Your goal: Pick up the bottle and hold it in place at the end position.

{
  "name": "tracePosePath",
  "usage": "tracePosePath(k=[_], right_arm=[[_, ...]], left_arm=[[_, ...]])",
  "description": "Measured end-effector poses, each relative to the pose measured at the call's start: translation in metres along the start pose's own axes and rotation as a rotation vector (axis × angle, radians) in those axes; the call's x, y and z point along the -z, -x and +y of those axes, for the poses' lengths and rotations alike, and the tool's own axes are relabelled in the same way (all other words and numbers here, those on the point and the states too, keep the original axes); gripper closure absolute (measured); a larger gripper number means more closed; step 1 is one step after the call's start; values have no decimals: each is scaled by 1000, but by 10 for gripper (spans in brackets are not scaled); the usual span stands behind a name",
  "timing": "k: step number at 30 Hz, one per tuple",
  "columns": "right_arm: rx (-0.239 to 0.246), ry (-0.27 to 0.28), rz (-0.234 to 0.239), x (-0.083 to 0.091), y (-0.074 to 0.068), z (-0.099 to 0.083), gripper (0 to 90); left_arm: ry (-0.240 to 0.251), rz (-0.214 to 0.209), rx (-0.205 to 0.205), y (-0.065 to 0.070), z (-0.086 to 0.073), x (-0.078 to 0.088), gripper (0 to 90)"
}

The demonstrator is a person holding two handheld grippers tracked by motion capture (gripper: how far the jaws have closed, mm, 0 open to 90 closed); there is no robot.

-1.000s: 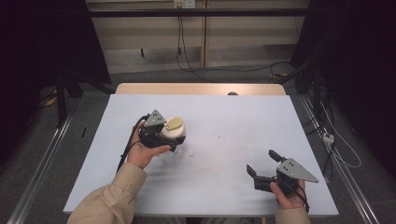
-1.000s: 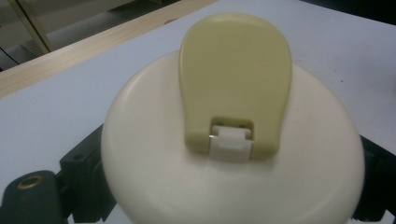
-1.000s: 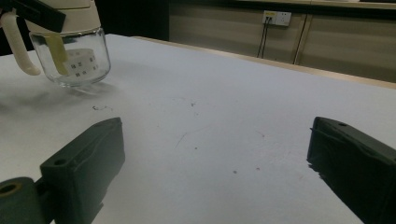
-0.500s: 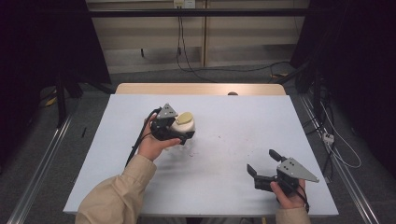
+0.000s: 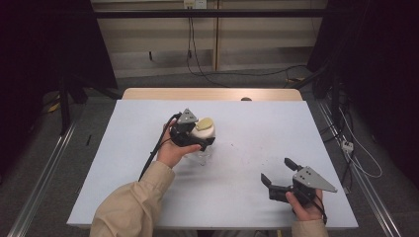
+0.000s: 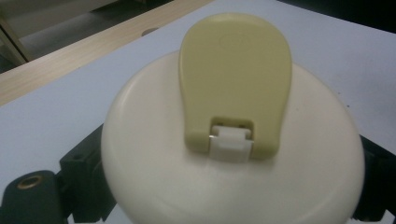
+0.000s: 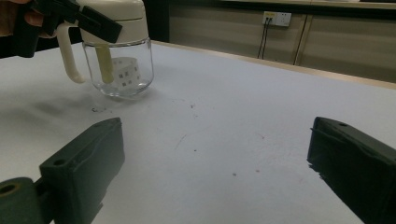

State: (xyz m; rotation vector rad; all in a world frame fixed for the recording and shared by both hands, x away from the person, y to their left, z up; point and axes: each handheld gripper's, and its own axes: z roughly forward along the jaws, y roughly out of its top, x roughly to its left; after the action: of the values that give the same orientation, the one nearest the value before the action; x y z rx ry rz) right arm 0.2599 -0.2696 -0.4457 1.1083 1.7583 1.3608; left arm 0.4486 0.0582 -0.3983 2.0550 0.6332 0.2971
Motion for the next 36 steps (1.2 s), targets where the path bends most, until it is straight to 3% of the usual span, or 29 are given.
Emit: tracePosePath(k=[13,26,36], right_arm=[[-4,0,3,0,0,0,35],[-7,0,1,0,0,0,35],[-7,-2,5,0,0,-1,35]], left_arm=[[2,-12,-23,12,8,-17,105],[1,-33,-20,19,6,-30,105],[-1,-29,-34,15,4,-33,104]])
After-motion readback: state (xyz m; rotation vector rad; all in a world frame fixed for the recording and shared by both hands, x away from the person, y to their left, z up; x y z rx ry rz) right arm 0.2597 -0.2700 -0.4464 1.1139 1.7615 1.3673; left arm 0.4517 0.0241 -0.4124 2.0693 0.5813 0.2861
